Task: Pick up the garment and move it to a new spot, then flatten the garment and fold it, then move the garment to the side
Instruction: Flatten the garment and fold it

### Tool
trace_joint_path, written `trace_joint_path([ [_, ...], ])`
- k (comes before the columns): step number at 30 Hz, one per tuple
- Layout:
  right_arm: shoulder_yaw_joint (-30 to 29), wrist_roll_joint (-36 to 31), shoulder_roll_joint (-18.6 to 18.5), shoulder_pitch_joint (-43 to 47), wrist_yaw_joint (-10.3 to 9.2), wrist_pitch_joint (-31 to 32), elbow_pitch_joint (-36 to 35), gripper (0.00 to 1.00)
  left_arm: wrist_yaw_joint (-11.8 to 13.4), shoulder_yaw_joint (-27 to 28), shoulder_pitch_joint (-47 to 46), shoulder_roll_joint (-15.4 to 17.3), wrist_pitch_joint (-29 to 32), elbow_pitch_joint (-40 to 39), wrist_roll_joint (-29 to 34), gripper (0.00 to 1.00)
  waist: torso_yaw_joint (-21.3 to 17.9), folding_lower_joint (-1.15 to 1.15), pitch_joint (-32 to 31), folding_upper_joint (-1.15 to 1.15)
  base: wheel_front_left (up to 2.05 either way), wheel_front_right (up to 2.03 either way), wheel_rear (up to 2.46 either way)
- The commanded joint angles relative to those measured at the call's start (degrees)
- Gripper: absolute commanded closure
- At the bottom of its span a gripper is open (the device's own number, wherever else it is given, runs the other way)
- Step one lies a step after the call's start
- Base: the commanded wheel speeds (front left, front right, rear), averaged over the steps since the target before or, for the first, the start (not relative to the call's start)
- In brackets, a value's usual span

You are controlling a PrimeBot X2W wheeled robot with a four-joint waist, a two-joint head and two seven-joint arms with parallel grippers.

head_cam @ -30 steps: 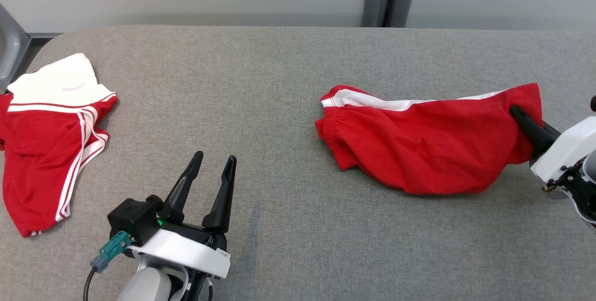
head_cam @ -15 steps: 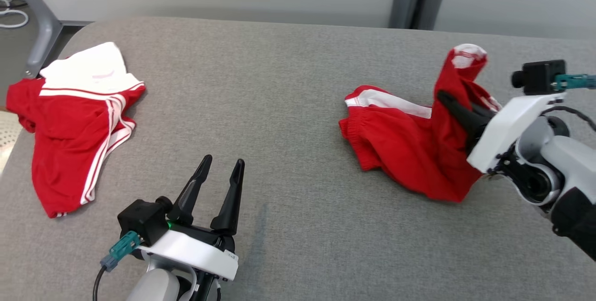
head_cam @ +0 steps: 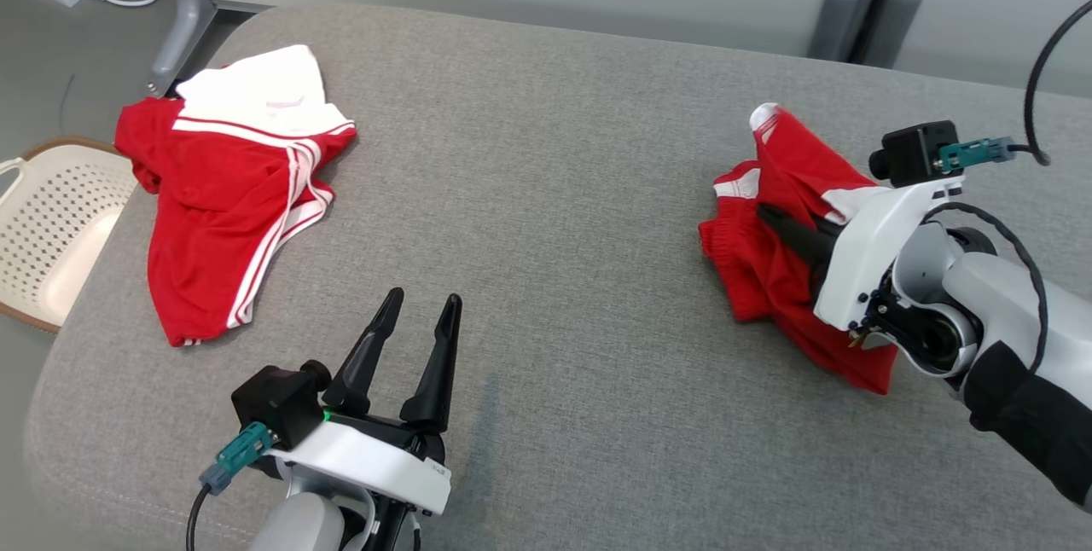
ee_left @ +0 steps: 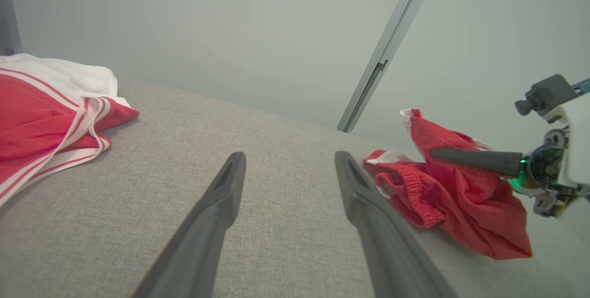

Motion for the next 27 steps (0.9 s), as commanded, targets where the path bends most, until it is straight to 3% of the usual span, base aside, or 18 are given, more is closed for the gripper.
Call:
trace_joint_path([
  [1,0.14,0.61,0.47,0.08,0.02,0.65,0.53,1.0,-0.16,0.18,-0.52,-0.1,-0.09,0.16,-0.06,0.0,0.77,0.0,0.13,0.0,0.0,0.0,0.0],
  [7,1.02,1.8,2.95,1.07,0.02,2.37,2.68,0.97,-0.37,0.29,-0.38,-0.52,-0.11,0.59,0.19,0.0,1.89,0.0,-0.03,0.0,0.0,0.0,0.0],
  [8,1.07,1.85,3.24,1.16,0.02,2.69,3.05,0.86,-0.39,0.33,-0.39,-0.53,-0.11,0.68,0.22,0.0,1.93,0.0,-0.08,0.0,0.0,0.0,0.0],
  [11,1.19,2.55,4.24,1.43,0.02,3.15,3.78,0.67,-0.46,0.48,-0.33,-0.56,-0.1,0.86,0.34,0.0,1.87,0.0,-0.27,0.0,0.0,0.0,0.0],
  [12,1.2,2.66,4.39,1.51,0.02,3.21,3.88,0.25,-0.49,0.57,-0.26,-0.57,-0.1,0.92,0.37,0.0,1.77,0.0,-0.36,0.0,0.0,0.0,0.0],
  [13,1.23,2.87,4.51,1.66,0.02,3.3,3.87,0.0,-0.48,0.66,-0.19,-0.59,-0.11,0.97,0.39,0.0,1.63,0.0,-0.45,0.0,0.0,0.0,0.0],
  [21,-0.47,5.38,3.4,2.84,0.02,-1.39,-2.16,0.0,-0.51,1.37,0.52,-0.33,-0.11,1.2,0.75,0.0,-0.61,0.0,-2.05,0.0,0.0,0.0,0.0],
  [27,-3.36,8.01,-0.47,5.62,0.02,-6.25,-9.59,0.0,-0.51,1.65,1.73,-0.15,-0.11,0.83,1.01,0.0,-2.93,0.0,-3.23,0.0,0.0,0.0,0.0],
])
